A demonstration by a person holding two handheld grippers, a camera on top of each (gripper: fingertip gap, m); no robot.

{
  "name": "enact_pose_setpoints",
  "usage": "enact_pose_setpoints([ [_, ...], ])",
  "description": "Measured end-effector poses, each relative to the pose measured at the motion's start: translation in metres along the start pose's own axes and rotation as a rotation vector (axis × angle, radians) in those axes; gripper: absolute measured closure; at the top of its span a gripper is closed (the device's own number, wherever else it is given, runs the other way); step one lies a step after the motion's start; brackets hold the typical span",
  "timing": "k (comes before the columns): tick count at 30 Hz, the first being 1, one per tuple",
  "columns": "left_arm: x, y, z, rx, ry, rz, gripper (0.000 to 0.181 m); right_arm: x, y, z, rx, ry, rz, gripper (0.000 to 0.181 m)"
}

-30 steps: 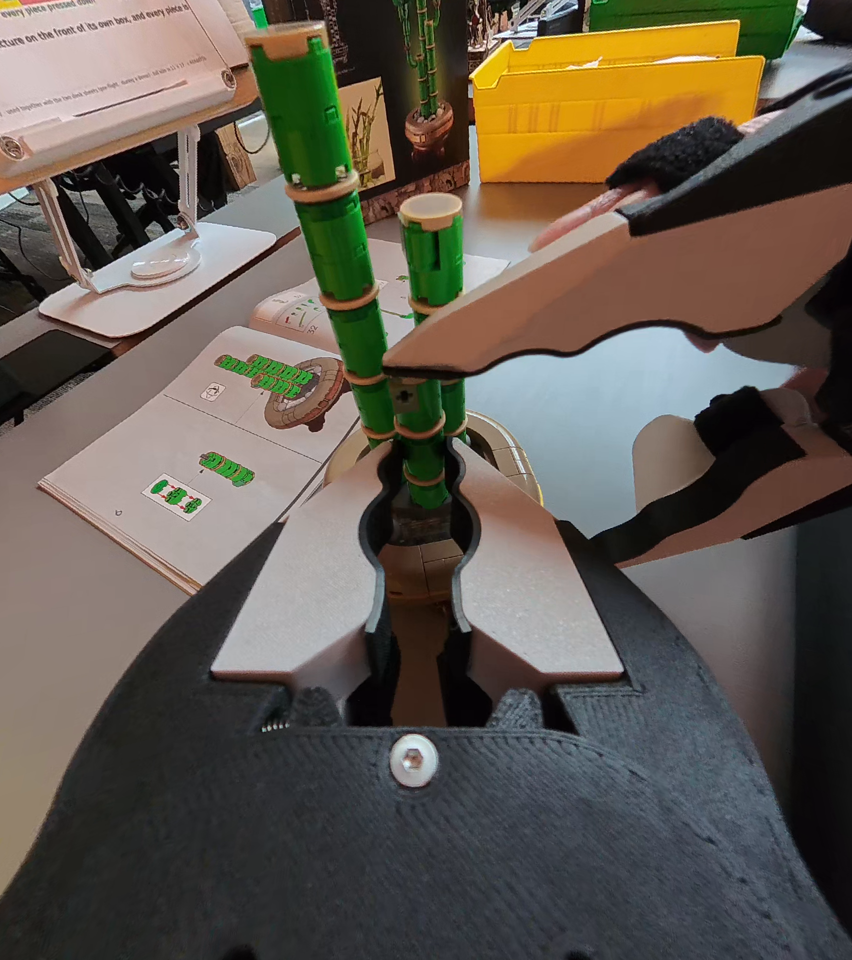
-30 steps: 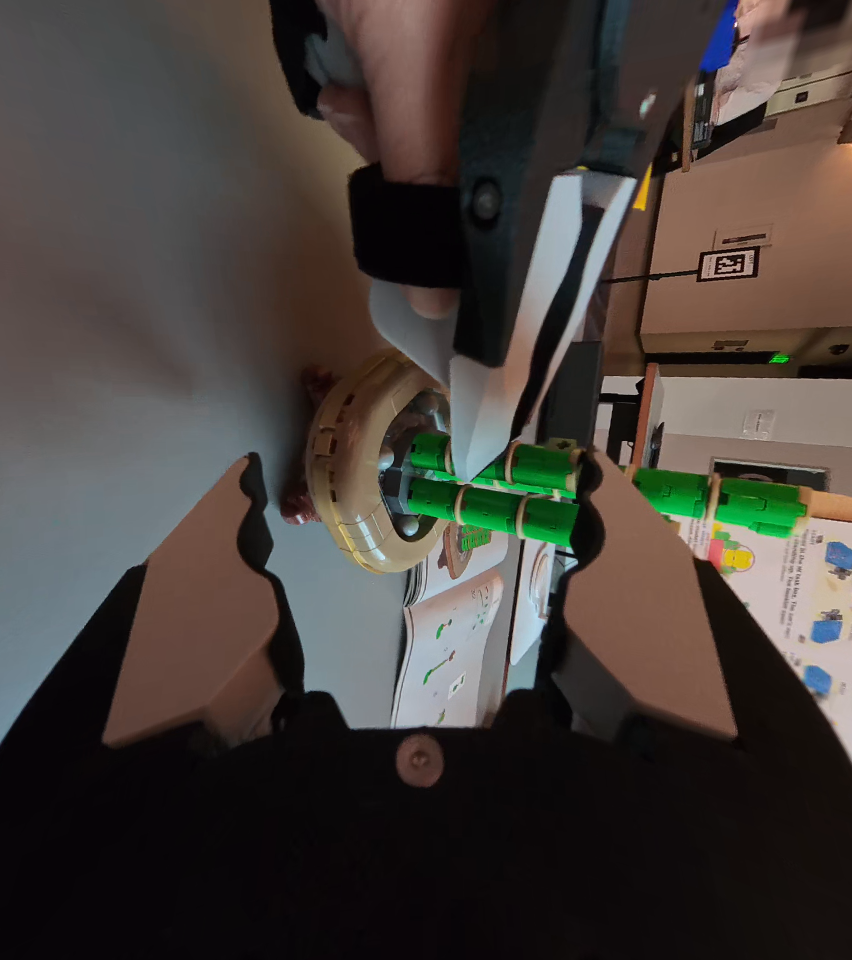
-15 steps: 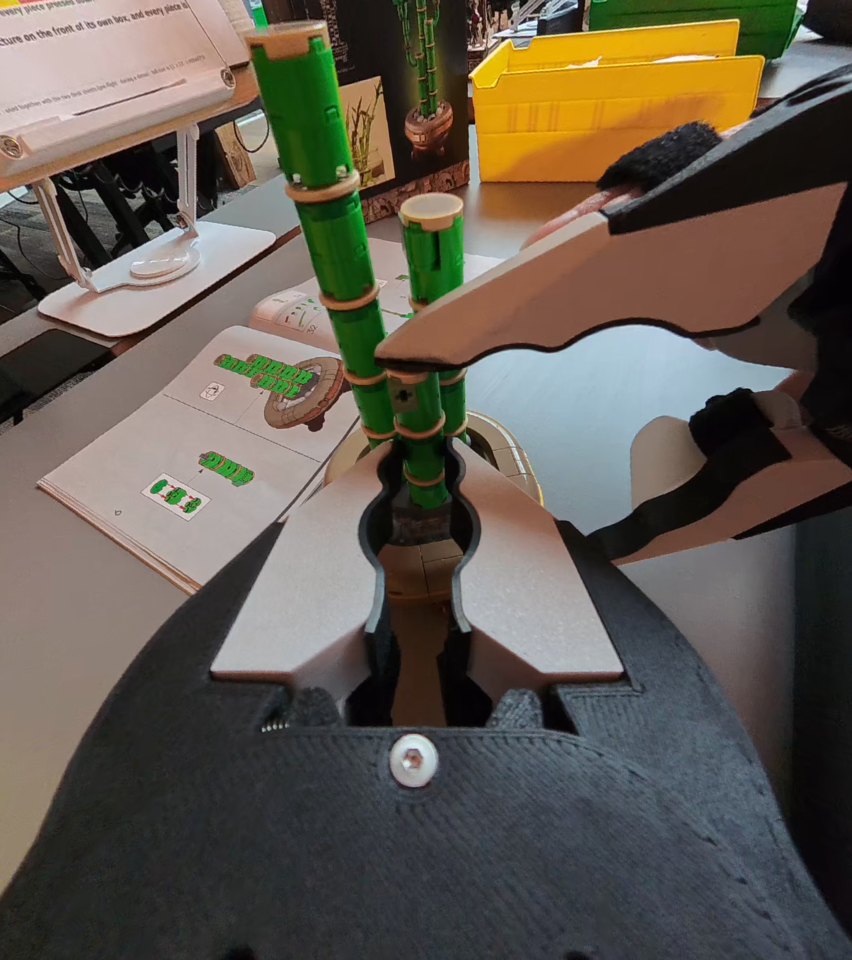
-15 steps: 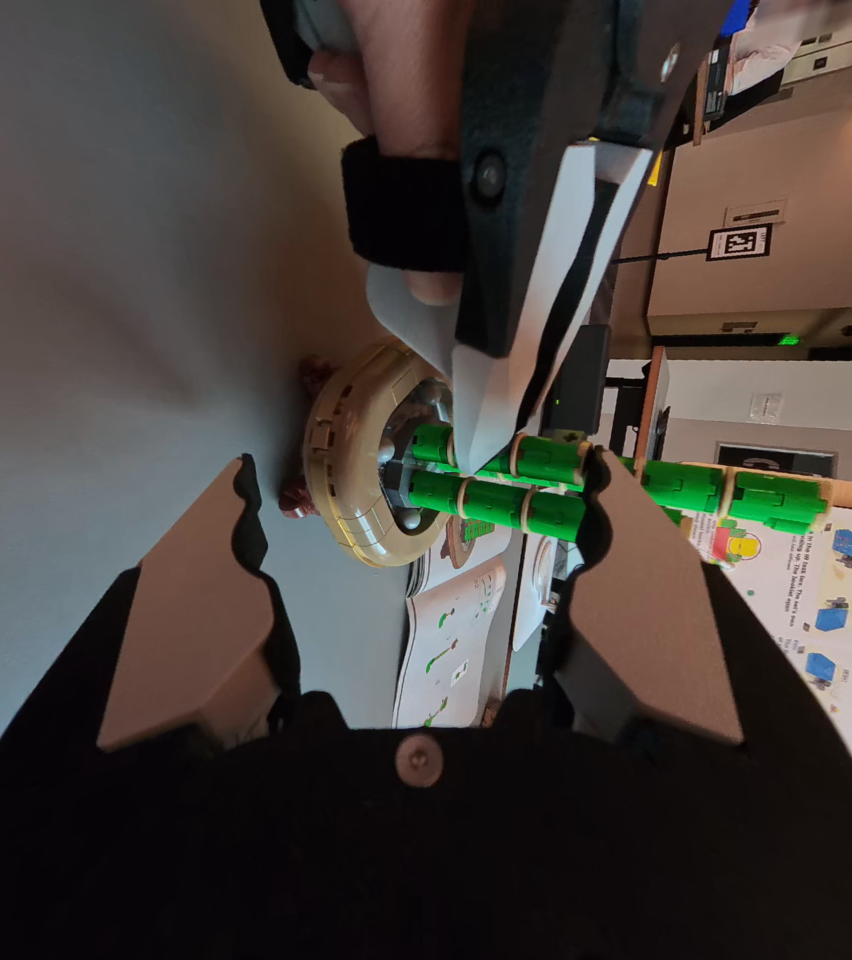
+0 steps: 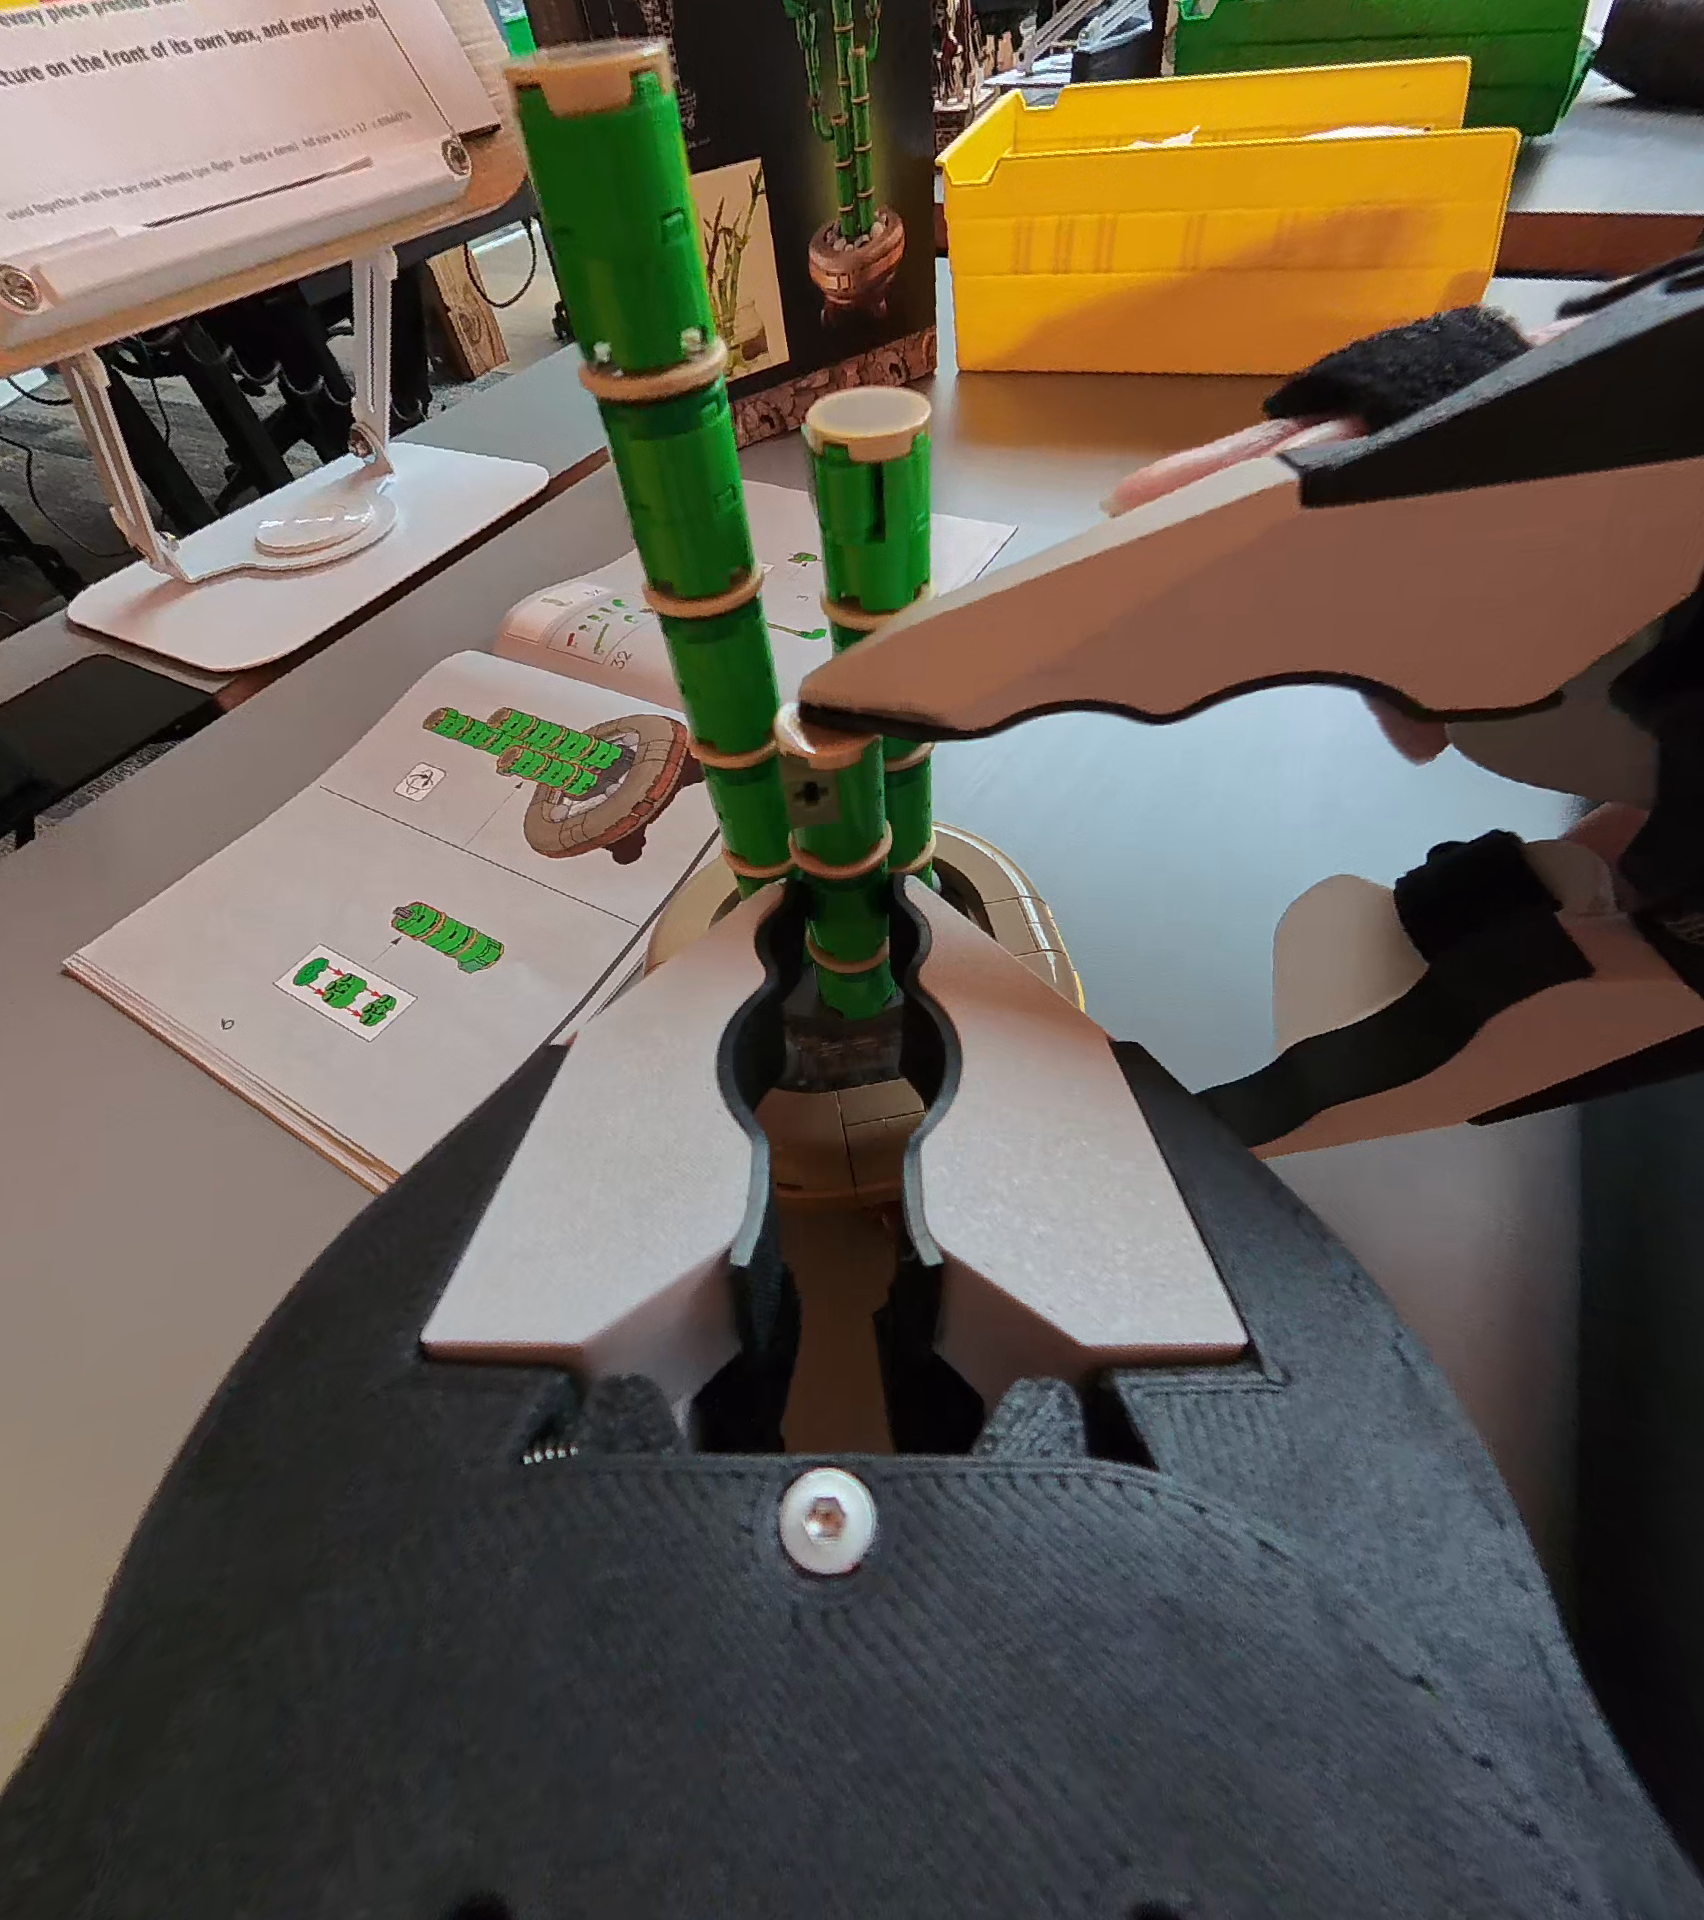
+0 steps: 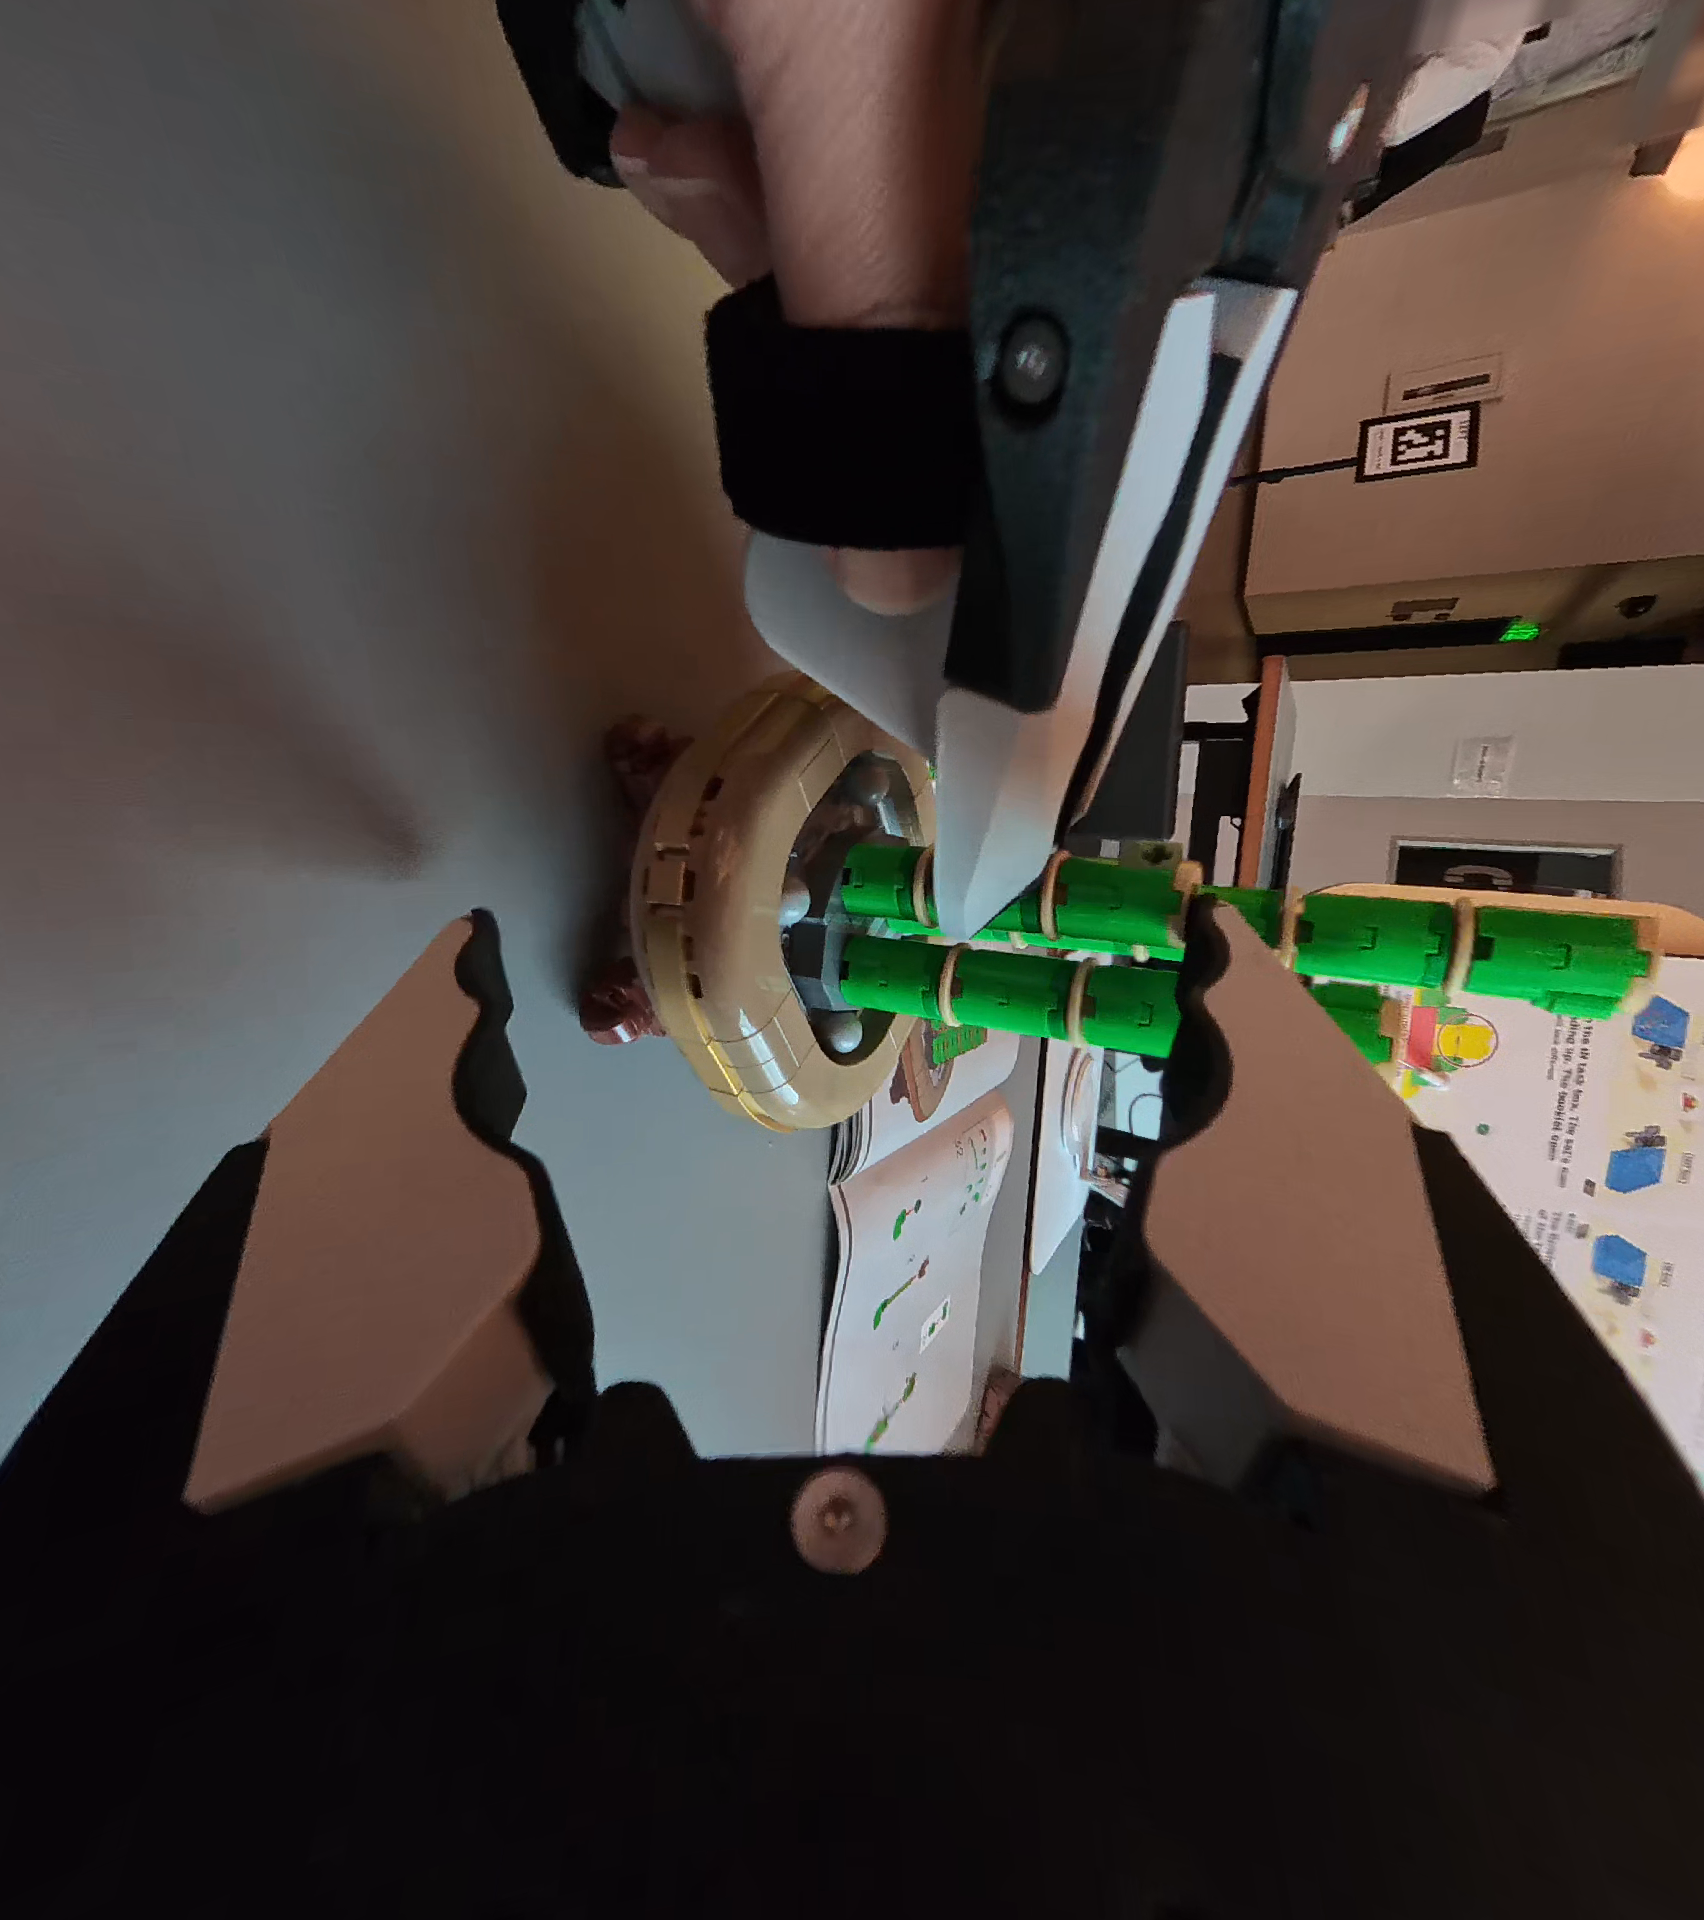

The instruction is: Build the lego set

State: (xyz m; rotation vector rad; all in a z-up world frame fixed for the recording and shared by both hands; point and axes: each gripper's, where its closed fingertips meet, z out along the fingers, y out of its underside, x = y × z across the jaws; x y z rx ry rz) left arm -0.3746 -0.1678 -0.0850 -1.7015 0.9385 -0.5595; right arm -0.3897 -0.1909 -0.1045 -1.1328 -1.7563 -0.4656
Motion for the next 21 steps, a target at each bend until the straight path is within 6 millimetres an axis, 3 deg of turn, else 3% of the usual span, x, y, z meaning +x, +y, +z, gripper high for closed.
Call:
enact_pose_setpoints([
  [4,-0.001,-0.001,-0.004,0.012,-0.015,0.000,0.161,0.017,-0.021,-0.035,0.222,0.123,0.138,0.064],
  [7,-0.007,-0.012,-0.019,0.075,-0.044,-0.077,0.119,0.021,-0.008,-0.054,0.359,0.068,0.361,0.072],
  [9,-0.006,-0.012,-0.025,0.094,-0.026,-0.125,0.107,0.013,0.018,-0.042,0.348,-0.086,0.523,0.073],
  [12,-0.005,0.008,-0.019,-0.028,-0.027,-0.102,0.101,0.000,0.046,-0.014,0.325,-0.321,0.762,0.073],
  [14,-0.004,0.021,-0.014,-0.092,-0.036,-0.085,0.100,-0.001,0.046,-0.009,0.358,-0.420,0.865,0.075],
  [16,-0.001,0.029,-0.010,-0.131,-0.030,-0.089,0.104,0.000,0.046,-0.004,0.372,-0.455,0.904,0.090],
  [21,-0.006,0.033,-0.012,-0.144,-0.058,-0.102,0.108,-0.013,0.048,0.005,0.345,-0.557,0.945,0.103],
])
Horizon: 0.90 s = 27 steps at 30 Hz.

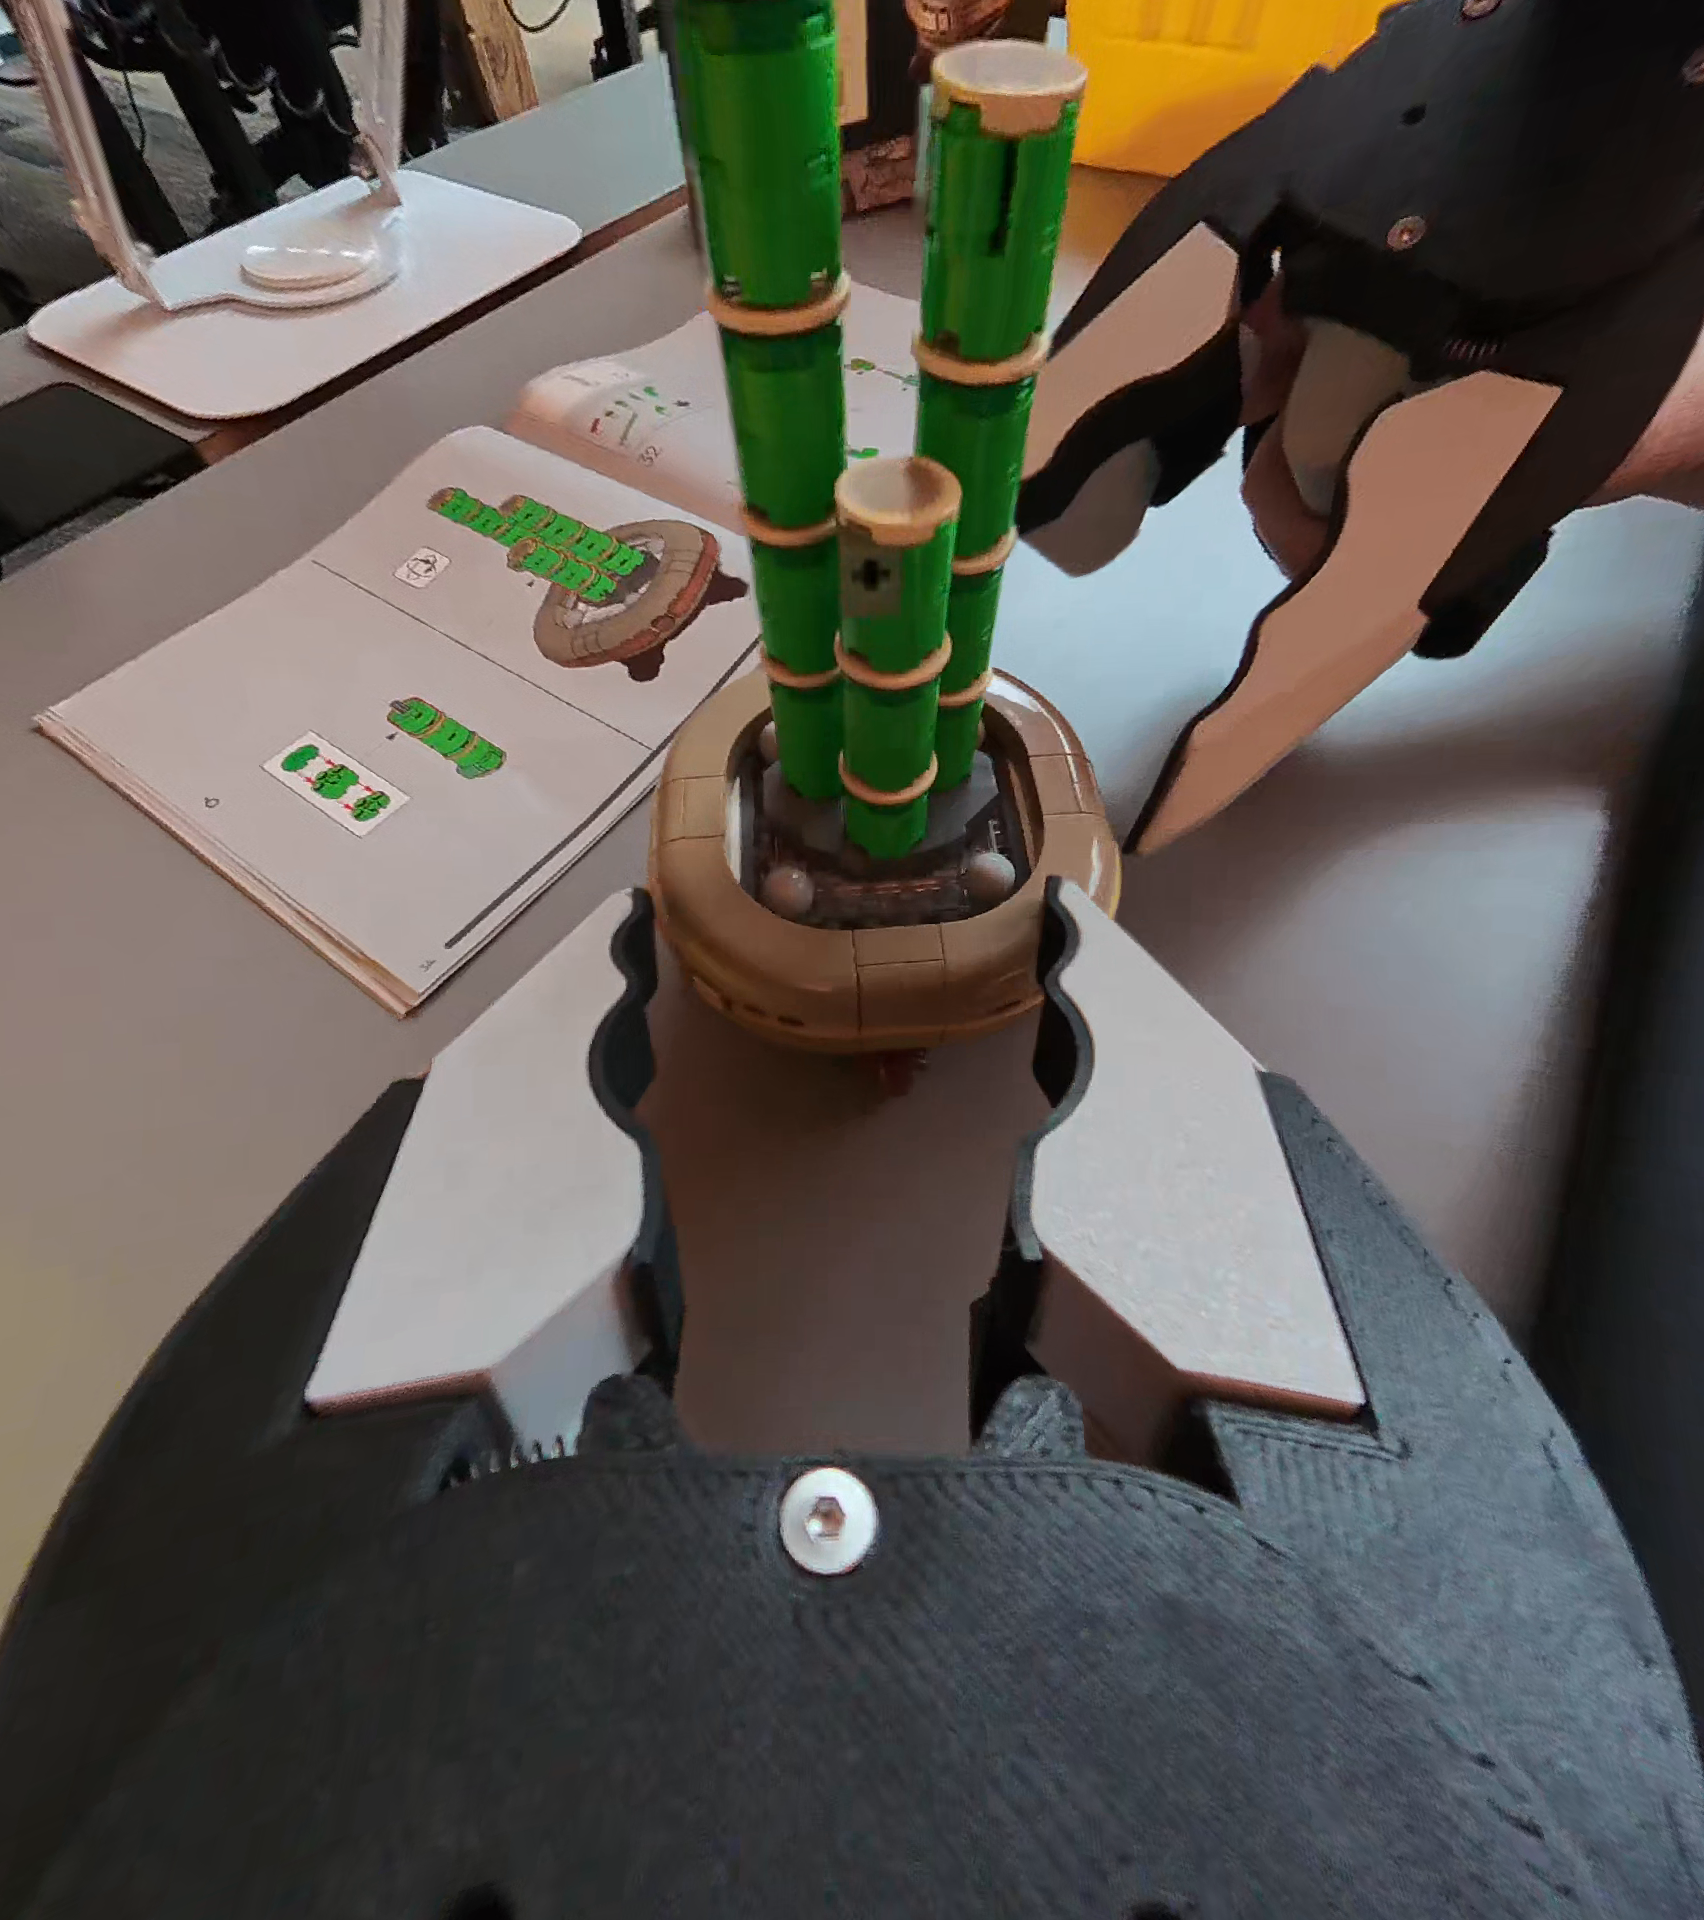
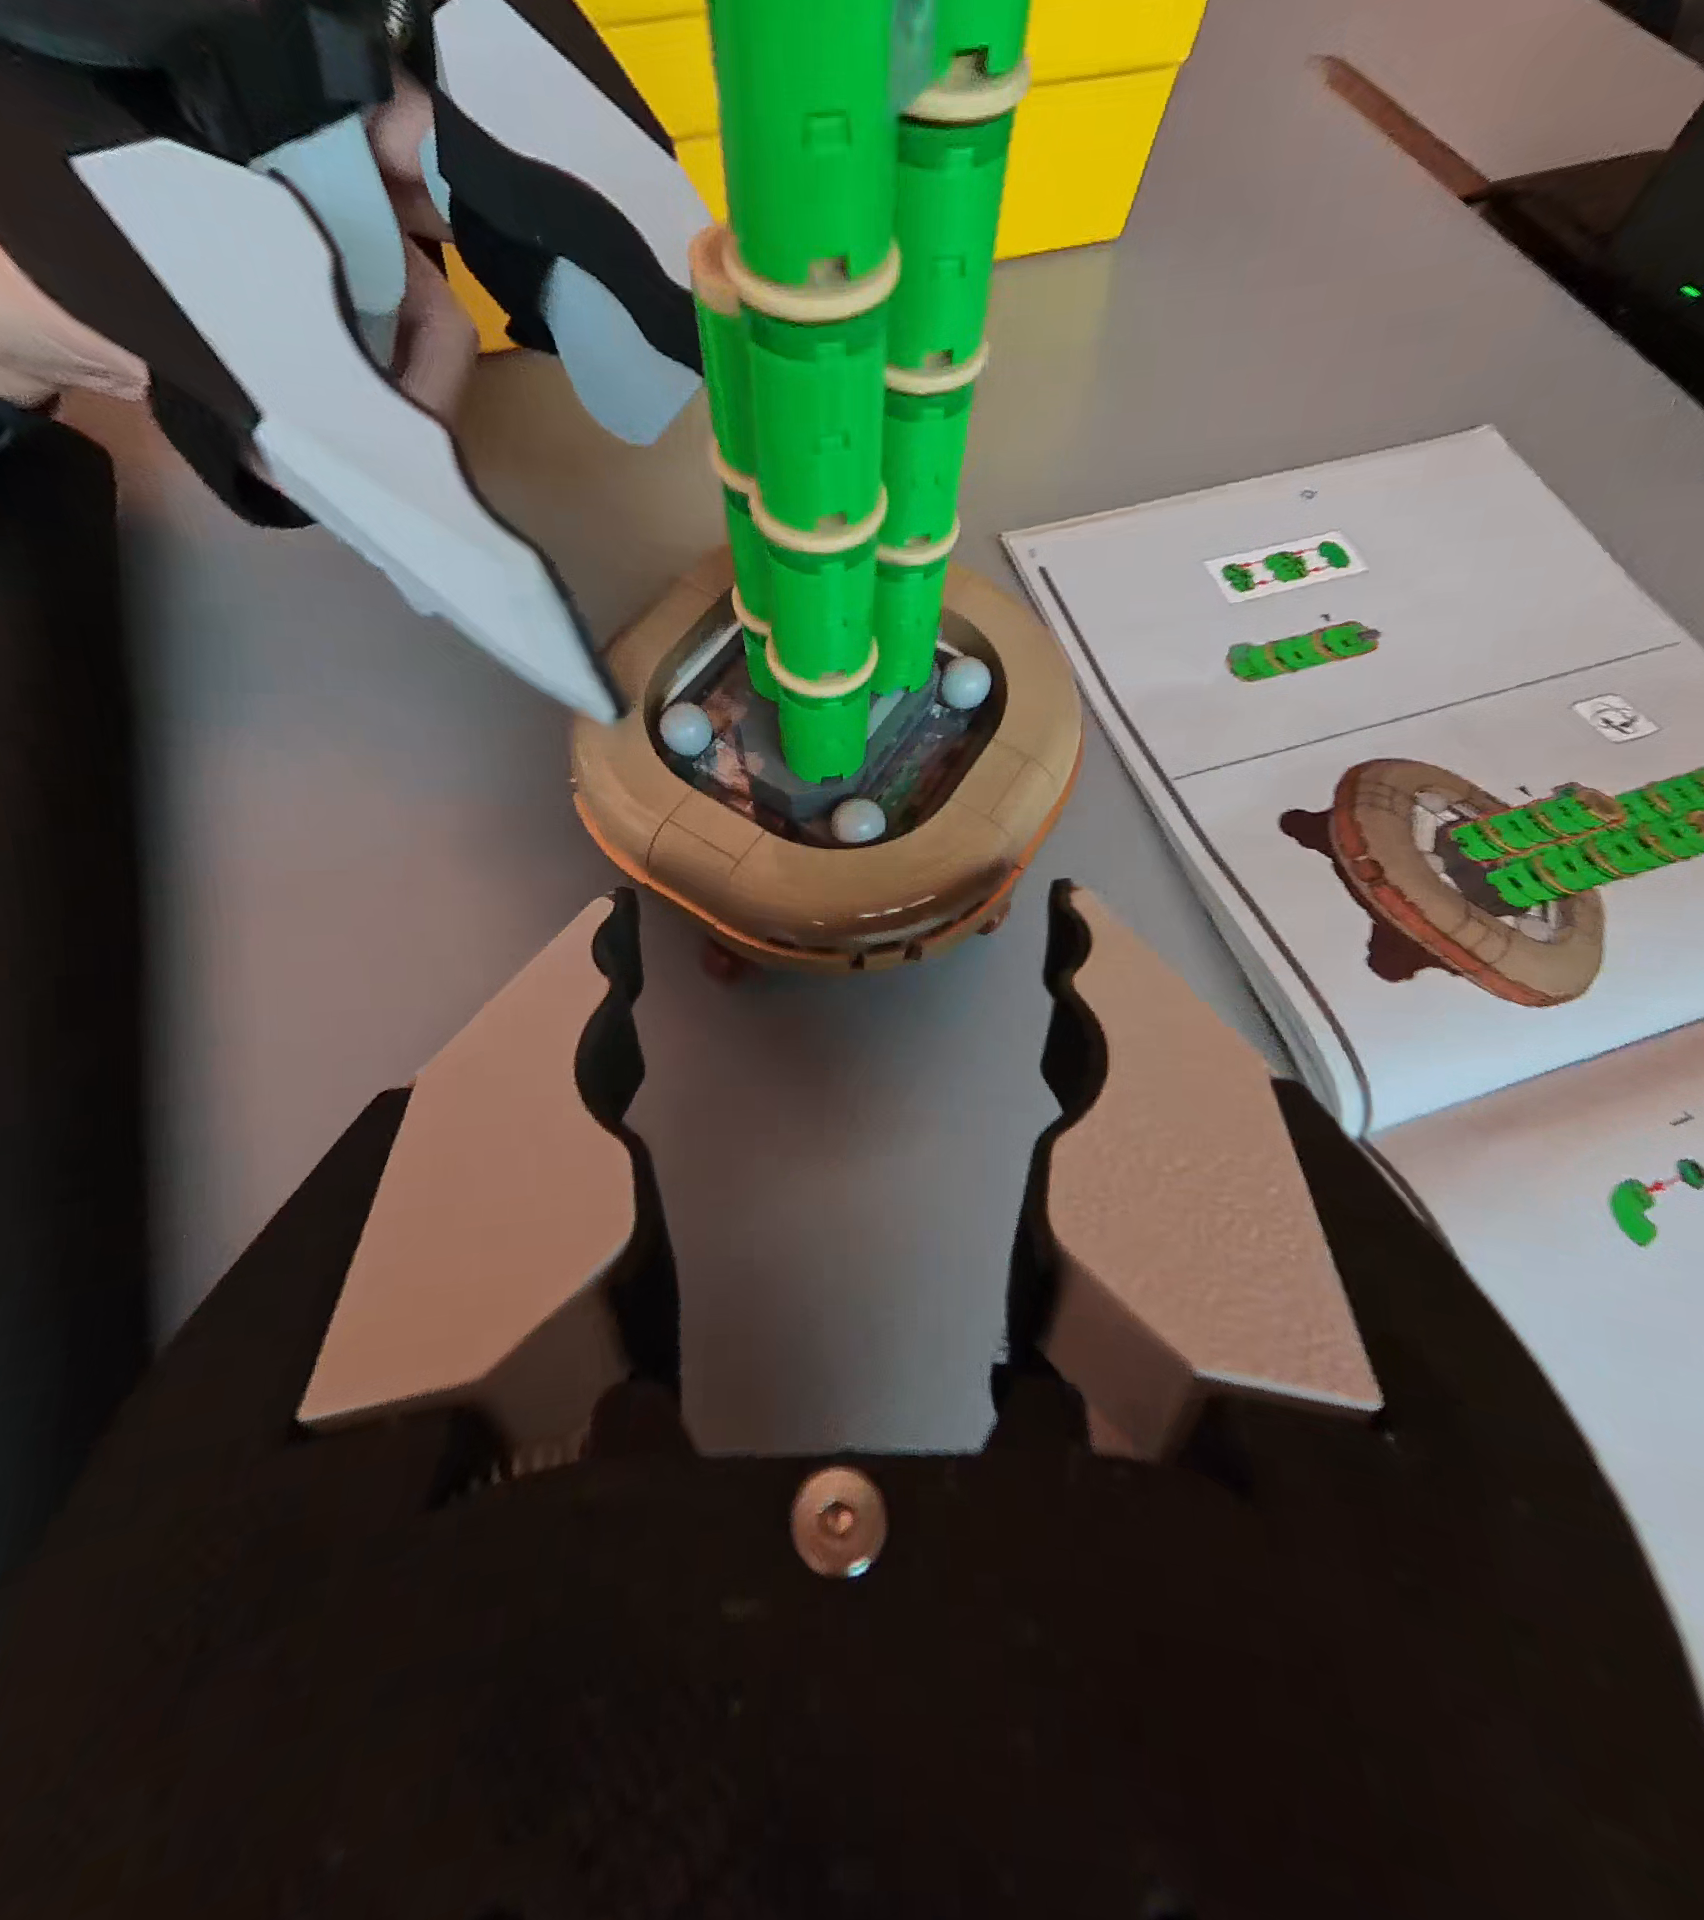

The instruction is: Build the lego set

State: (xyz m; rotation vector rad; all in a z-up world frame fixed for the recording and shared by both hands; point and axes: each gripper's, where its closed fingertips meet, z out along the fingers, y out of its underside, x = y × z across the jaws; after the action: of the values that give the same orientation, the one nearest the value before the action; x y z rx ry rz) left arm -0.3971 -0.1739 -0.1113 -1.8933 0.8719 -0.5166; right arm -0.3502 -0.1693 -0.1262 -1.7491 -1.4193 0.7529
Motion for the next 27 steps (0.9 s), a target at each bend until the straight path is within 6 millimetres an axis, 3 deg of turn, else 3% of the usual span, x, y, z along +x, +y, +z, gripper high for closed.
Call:
enact_pose_setpoints([
  [3,-0.012,0.003,-0.008,0.001,-0.055,-0.014,0.124,-0.003,-0.005,0.006,0.021,-0.024,-0.008,0.109],
  [14,-0.043,0.015,-0.024,0.002,-0.169,-0.124,0.117,-0.001,-0.030,0.048,0.047,-0.079,-0.047,0.107],
  [17,-0.047,0.016,-0.024,0.010,-0.174,-0.139,0.116,0.000,-0.031,0.049,0.054,-0.072,-0.044,0.107],
  [19,-0.049,0.015,-0.026,0.007,-0.195,-0.146,0.115,0.002,-0.035,0.039,0.083,-0.030,-0.083,0.105],
  [22,-0.054,-0.014,-0.046,0.153,-0.264,-0.132,0.121,0.004,-0.047,0.017,0.143,0.067,-0.205,0.107],
  [25,-0.041,-0.060,-0.073,0.387,-0.262,-0.062,0.157,-0.003,-0.039,0.017,0.129,0.074,-0.215,0.107],
  [27,-0.034,-0.076,-0.082,0.441,-0.306,0.056,0.179,-0.007,-0.031,0.025,0.103,0.066,-0.224,0.110],
])
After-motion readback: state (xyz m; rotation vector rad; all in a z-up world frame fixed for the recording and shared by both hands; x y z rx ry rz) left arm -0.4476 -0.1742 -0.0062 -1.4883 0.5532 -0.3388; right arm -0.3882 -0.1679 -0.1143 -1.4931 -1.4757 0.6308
